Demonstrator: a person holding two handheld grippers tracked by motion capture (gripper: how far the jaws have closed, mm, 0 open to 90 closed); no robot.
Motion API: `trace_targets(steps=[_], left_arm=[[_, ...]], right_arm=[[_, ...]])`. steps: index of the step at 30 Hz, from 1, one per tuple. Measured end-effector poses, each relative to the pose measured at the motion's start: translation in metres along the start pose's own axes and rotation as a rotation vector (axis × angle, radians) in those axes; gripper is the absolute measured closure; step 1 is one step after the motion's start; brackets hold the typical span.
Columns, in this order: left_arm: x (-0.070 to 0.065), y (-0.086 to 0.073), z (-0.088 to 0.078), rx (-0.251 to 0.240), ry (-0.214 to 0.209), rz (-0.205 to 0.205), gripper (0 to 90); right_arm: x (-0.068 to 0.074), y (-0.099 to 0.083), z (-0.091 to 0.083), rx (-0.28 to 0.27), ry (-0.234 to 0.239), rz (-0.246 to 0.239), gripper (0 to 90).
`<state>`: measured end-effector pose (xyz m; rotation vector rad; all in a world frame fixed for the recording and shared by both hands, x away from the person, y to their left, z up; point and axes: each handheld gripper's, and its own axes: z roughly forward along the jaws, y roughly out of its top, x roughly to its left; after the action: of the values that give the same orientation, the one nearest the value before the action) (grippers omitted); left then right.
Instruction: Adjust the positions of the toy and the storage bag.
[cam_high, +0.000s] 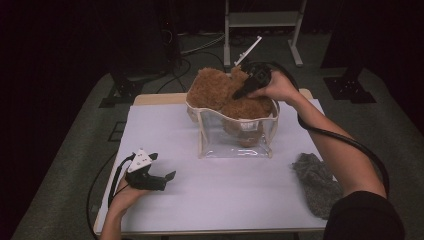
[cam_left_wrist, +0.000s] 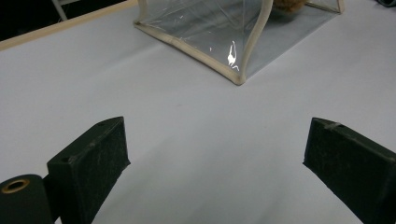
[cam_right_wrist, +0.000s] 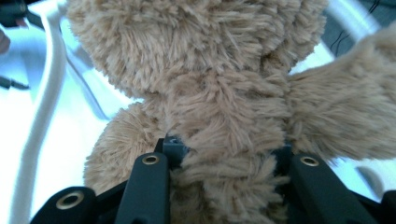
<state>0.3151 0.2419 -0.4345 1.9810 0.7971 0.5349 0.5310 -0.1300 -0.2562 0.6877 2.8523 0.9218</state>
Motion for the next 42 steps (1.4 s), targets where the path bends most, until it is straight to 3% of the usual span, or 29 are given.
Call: trace_targets(steps=[6,13,17,26,36,42], left_arm=[[0.0,0.0,0.0,0.006,-0.002,0.002,5.7],[-0.001,0.001,0.0,0.003,-0.004,0.003,5.7],[0.0,0.0,0.0,0.004,-0.003,0.0,5.7],[0.0,0.0,0.0,0.001,0.0,0.0,5.7],[0.0,0.001,-0.001,-0.004,0.002,-0.001,5.7],[0.0,0.001,-0.001,-0.006,0.0,-0.005,5.7]], right_arm=[[0.012,-0.014,0.013,0.042,0.032,-0.013,62.7],[0.015,-0.018,0.009,0.052,0.054,0.003,62.8],[0.014,-0.022,0.008,0.037,0.053,0.006,61.2],[0.016,-0.018,0.007,0.003,0.02,-0.014,41.3],[0.015,-0.01,0.0,-0.045,-0.008,-0.031,41.5],[0.018,0.005,-0.002,-0.095,0.015,-0.052,40.9]])
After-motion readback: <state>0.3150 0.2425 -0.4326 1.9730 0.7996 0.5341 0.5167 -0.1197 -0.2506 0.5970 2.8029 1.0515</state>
